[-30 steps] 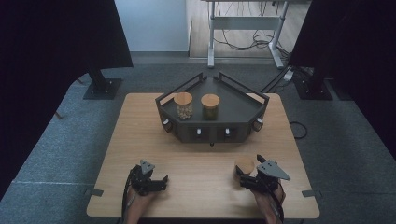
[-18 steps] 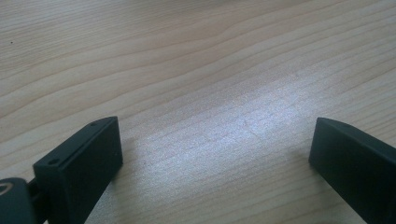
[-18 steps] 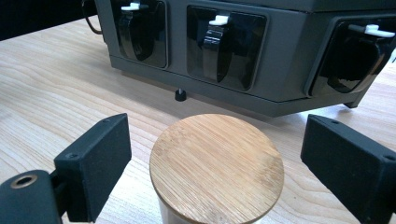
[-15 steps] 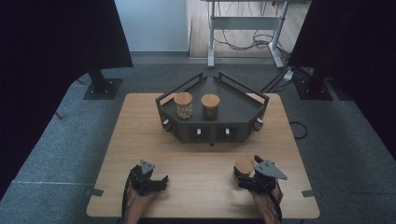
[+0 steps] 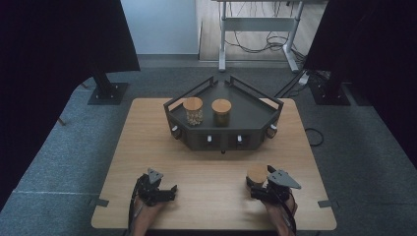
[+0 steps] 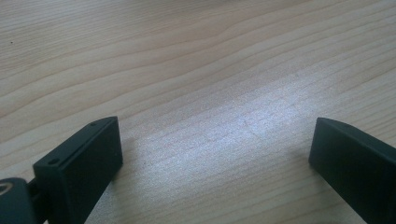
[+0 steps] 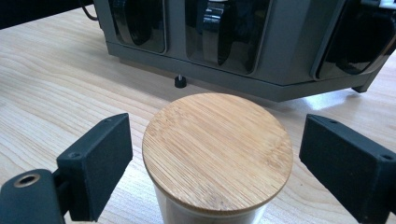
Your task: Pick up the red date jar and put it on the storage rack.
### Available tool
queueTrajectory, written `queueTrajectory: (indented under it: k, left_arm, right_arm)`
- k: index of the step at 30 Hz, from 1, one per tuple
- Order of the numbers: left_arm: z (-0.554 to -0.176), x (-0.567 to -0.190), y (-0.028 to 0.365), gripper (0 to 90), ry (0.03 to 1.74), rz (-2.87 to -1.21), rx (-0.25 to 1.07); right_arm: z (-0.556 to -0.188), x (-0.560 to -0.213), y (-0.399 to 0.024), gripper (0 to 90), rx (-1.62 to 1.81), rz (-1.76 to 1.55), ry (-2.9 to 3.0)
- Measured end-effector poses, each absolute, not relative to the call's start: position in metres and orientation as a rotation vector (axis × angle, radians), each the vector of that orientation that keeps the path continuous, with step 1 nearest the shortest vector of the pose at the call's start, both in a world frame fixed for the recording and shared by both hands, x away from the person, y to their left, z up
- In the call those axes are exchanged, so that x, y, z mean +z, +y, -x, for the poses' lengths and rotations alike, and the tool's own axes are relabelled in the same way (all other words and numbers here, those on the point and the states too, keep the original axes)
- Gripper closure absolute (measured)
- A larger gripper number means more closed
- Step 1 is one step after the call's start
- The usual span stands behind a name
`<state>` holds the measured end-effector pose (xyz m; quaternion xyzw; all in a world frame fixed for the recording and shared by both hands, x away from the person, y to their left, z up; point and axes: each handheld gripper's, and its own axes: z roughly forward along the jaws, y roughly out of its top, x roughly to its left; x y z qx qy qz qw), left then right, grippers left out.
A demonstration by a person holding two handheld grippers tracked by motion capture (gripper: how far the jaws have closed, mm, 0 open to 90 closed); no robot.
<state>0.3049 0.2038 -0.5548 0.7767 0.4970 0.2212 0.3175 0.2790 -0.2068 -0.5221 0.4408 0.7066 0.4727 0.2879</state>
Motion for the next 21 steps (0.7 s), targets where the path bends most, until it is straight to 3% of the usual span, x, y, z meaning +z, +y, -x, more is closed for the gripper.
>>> queueTrajectory:
  k: [10, 16, 21]
  left_arm:
    - [-0.305, -0.555, 0.204, 2.3, 1.308, -2.044, 0.582]
    - [-0.305, -0.555, 0.204, 2.3, 1.308, -2.044, 0.582]
    - [-0.305, -0.555, 0.204, 2.3, 1.308, -2.044, 0.582]
  right_arm:
    - [-0.283, -0.528, -0.204, 13.0, 1.248, -1.186, 1.918]
    - [-0.285, -0.532, -0.205, 22.4, 1.256, -1.215, 1.929]
    - [-0.285, -0.532, -0.204, 23.3, 1.248, -1.233, 1.918]
